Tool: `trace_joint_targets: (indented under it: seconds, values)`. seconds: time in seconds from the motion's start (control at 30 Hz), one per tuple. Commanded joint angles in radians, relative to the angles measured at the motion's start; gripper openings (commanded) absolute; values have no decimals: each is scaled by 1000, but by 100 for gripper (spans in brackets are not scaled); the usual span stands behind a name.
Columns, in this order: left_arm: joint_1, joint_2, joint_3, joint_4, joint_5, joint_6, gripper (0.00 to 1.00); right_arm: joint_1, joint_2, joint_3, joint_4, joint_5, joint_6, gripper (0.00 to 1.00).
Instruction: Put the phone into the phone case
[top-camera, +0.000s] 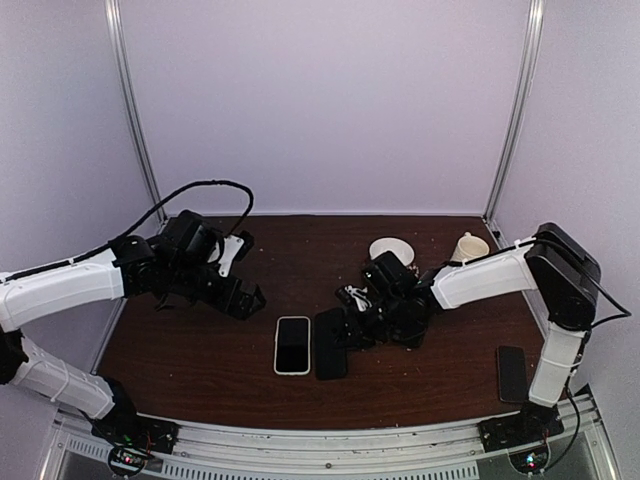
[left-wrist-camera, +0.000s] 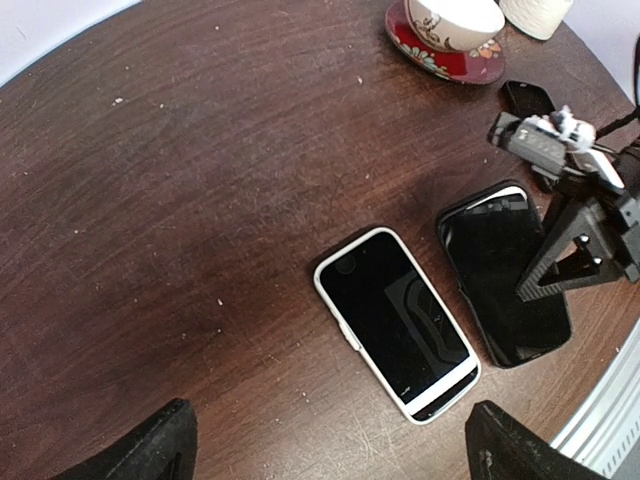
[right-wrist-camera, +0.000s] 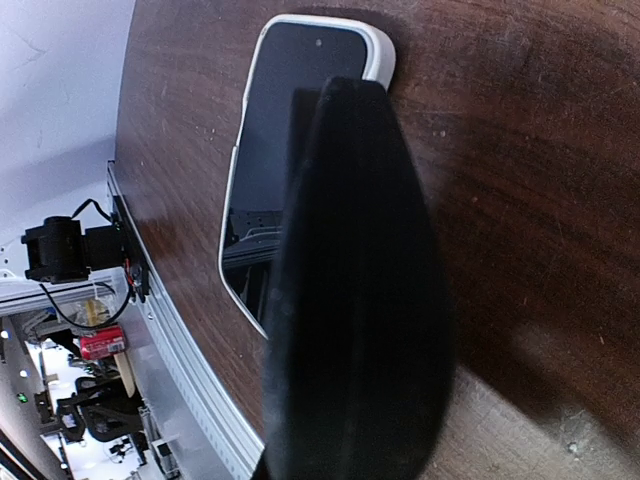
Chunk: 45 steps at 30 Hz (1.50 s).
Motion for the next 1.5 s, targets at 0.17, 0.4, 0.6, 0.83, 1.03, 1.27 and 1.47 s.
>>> trace_joint_targets:
  seconds: [0.17,0.4,0.6,0.83,1.03,1.27,1.47]
  values:
    - [0,-42,-27,39,5,8,98,-30,81,98,-90,79,-25,36]
    - [-1,-17,-19,39,72,17,98,-6,73,88,-158,201,5,43]
    - [-1,-3,-14,42,98,18,98,64,36,89,-247,312,22,52]
    - [-1,-9,-15,43,98,20,97,136,15,86,-346,421,37,68]
    - [-1,-12,-18,44,107,22,97,192,9,121,-438,488,50,69]
    - [-1,-10,-20,47,118,23,98,229,8,108,-396,533,91,63]
    - [-1,4,-17,45,139,26,98,229,47,176,-368,564,68,55]
